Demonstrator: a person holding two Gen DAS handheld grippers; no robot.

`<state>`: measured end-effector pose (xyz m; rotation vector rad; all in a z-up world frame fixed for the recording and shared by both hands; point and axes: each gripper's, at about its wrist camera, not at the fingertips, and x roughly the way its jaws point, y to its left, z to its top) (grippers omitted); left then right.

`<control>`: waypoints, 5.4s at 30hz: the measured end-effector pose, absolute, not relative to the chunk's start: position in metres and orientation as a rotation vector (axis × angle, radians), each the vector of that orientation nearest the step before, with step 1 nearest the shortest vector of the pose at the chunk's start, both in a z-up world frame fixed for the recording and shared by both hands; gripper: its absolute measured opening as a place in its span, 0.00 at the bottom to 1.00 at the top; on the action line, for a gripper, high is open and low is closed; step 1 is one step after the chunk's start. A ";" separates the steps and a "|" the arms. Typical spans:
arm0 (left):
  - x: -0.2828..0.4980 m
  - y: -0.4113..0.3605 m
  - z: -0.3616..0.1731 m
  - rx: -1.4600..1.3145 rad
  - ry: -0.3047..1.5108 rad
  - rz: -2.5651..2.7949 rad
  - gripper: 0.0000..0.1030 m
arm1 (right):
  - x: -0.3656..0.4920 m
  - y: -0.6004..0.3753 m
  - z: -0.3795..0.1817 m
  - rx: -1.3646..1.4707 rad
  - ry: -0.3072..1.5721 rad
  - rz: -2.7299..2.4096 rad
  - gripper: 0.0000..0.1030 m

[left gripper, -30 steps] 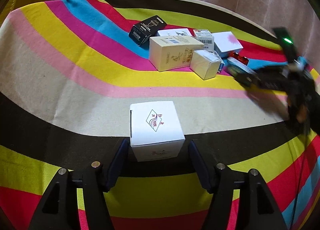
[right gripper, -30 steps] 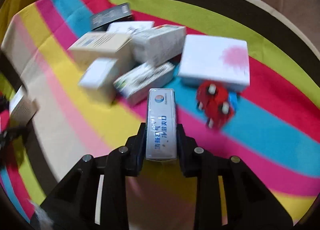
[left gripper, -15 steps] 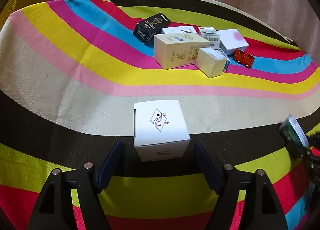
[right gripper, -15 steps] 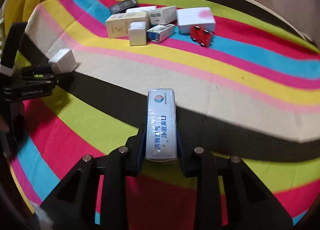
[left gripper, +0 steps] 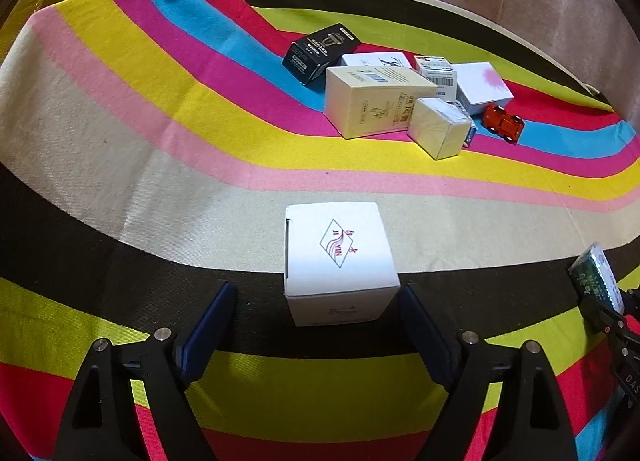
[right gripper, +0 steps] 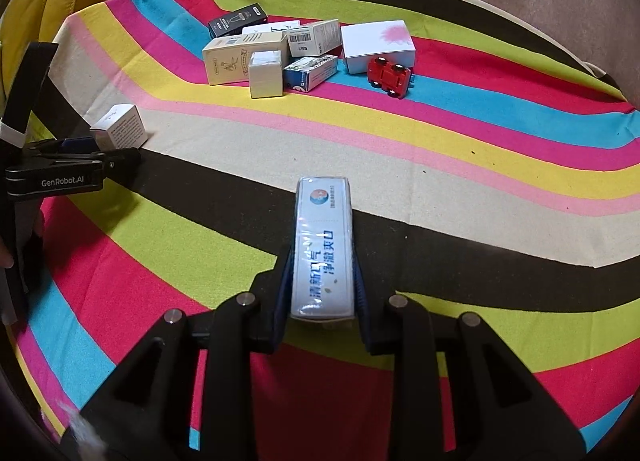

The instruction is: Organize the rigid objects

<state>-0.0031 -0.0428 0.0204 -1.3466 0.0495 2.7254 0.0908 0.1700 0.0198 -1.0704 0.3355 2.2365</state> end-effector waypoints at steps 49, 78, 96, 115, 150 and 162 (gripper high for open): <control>0.172 -0.027 0.047 -1.182 0.065 2.606 0.40 | 0.132 0.034 0.044 -1.056 0.427 2.262 0.31; 0.276 0.111 0.076 -0.995 0.466 2.263 0.40 | 0.319 0.000 0.069 -0.921 0.472 2.074 0.32; 0.357 0.249 0.088 -0.872 0.677 1.858 0.40 | 0.445 0.010 0.072 -0.764 0.583 1.794 0.31; 0.415 0.318 0.082 -0.813 0.692 1.610 0.58 | 0.537 0.018 0.065 -0.761 0.606 1.475 0.38; 0.062 -0.008 0.020 -1.294 0.049 2.643 0.81 | 0.108 0.213 0.036 -1.011 0.531 2.020 0.74; 0.060 -0.003 0.017 -1.286 0.054 2.599 0.91 | -0.023 0.367 0.014 -1.159 0.428 2.093 0.85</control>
